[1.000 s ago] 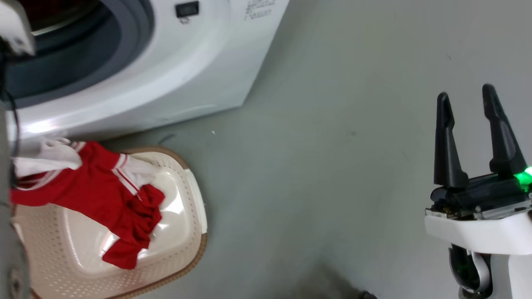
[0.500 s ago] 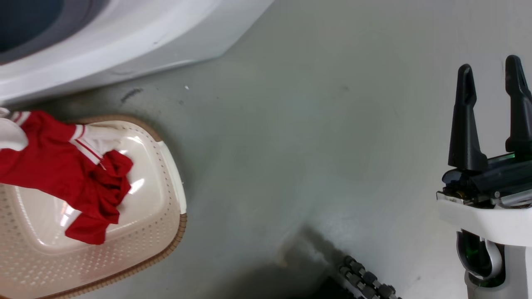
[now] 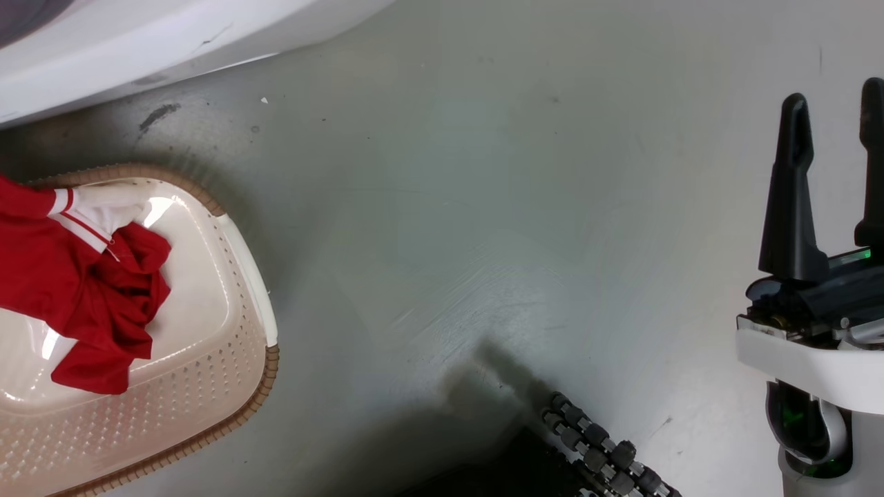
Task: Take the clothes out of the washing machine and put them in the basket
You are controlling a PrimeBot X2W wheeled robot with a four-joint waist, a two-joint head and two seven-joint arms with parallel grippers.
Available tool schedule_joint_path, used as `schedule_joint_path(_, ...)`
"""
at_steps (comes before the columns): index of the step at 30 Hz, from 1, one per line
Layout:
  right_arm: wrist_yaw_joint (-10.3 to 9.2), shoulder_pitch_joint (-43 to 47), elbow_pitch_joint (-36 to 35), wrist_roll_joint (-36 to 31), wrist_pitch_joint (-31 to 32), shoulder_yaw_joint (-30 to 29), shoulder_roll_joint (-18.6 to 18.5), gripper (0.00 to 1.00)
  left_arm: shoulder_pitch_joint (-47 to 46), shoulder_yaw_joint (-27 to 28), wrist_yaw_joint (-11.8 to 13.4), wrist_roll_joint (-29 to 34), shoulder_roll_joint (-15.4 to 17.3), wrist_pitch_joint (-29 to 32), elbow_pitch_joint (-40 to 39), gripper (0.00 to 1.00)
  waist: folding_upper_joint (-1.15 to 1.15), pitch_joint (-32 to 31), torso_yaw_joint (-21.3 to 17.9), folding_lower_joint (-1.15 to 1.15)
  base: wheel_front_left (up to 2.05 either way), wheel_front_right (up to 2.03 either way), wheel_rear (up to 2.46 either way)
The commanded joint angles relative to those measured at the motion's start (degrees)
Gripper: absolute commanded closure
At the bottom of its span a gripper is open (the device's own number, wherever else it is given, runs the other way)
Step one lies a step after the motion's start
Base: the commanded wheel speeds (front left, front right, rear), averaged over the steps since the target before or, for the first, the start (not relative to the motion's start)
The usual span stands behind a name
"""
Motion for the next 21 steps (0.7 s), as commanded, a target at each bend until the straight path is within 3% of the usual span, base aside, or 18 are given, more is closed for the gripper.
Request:
schedule_joint_path(1,-0.04,0.02,-0.41,0.29,-0.12,-0.25,0.02,0.0,0.67,-0.5,-0.02,-0.17,0.05,-0.12,0.49,0.0,0.0,0.4,0.08,-0.01,0.0,0.0,0.0)
schedule_joint_path(8,-0.04,0.74,-0.65,0.49,-0.12,-0.16,0.02,0.0,2.73,-1.54,0.16,-0.4,-0.02,-1.66,2.18,0.0,0.0,0.62,0.04,-0.01,0.0,0.0,0.0)
schedule_joint_path(9,-0.04,0.9,-0.68,0.47,-0.12,-0.05,0.02,0.0,2.82,-1.8,0.15,-0.3,-0.06,-1.72,2.47,0.12,0.0,0.56,0.01,-0.01,0.0,0.0,0.0)
schedule_joint_path(10,-0.04,0.97,-0.72,0.42,-0.12,0.05,0.02,0.0,2.84,-2.14,0.14,-0.11,-0.05,-1.75,2.71,1.0,0.0,0.53,0.03,-0.01,0.0,0.0,0.0)
schedule_joint_path(21,-0.04,-0.5,-0.13,0.14,-0.11,1.22,0.01,0.0,1.69,-3.34,0.11,-1.01,2.15,-9.2,2.53,1.0,0.0,-1.27,-0.56,-0.01,0.0,0.0,0.0)
